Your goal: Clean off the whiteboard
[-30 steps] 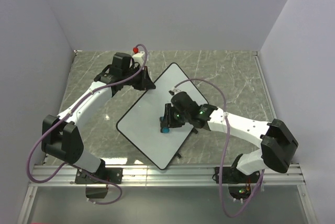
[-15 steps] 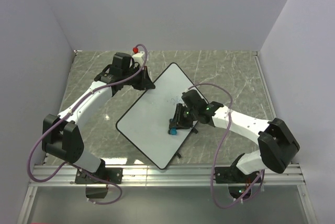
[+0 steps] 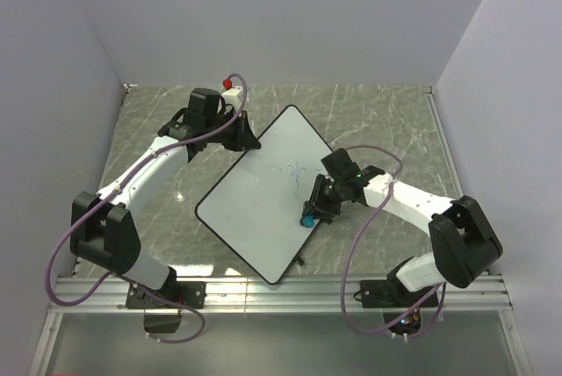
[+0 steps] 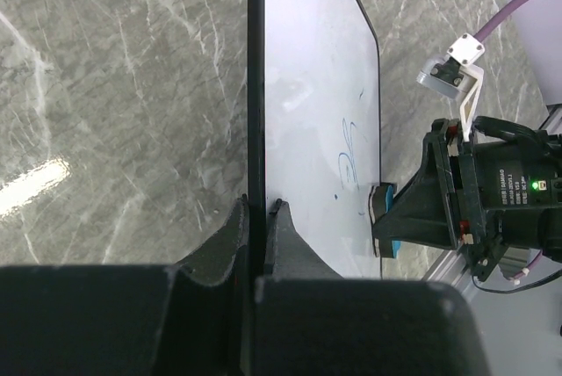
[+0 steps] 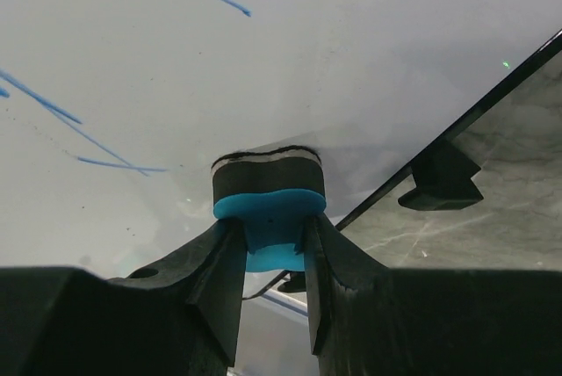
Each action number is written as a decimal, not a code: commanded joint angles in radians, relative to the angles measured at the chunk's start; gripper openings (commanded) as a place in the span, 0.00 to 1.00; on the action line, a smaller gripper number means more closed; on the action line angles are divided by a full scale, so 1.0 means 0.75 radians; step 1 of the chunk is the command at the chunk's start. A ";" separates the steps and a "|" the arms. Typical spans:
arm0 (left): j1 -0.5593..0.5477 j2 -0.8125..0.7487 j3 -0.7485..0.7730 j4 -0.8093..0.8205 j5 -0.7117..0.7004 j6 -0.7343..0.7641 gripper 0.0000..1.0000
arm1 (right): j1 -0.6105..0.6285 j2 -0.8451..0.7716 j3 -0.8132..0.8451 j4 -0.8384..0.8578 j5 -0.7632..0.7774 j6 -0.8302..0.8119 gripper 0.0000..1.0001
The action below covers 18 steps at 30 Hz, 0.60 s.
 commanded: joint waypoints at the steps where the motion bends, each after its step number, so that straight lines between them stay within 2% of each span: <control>1: -0.025 -0.009 0.031 -0.059 -0.019 0.073 0.00 | -0.011 0.057 -0.089 0.125 0.300 -0.062 0.00; 5: -0.023 -0.011 0.033 -0.063 -0.025 0.075 0.00 | 0.087 -0.105 -0.126 0.286 0.253 -0.105 0.00; 6: -0.025 -0.009 0.035 -0.065 -0.027 0.075 0.00 | 0.166 -0.137 -0.120 0.289 0.271 -0.123 0.00; 13: -0.023 -0.011 0.031 -0.061 -0.032 0.075 0.00 | 0.549 -0.130 -0.085 0.297 0.284 -0.174 0.00; 18: -0.025 -0.015 0.013 -0.051 -0.023 0.073 0.00 | 0.613 -0.117 -0.083 0.319 0.253 -0.179 0.00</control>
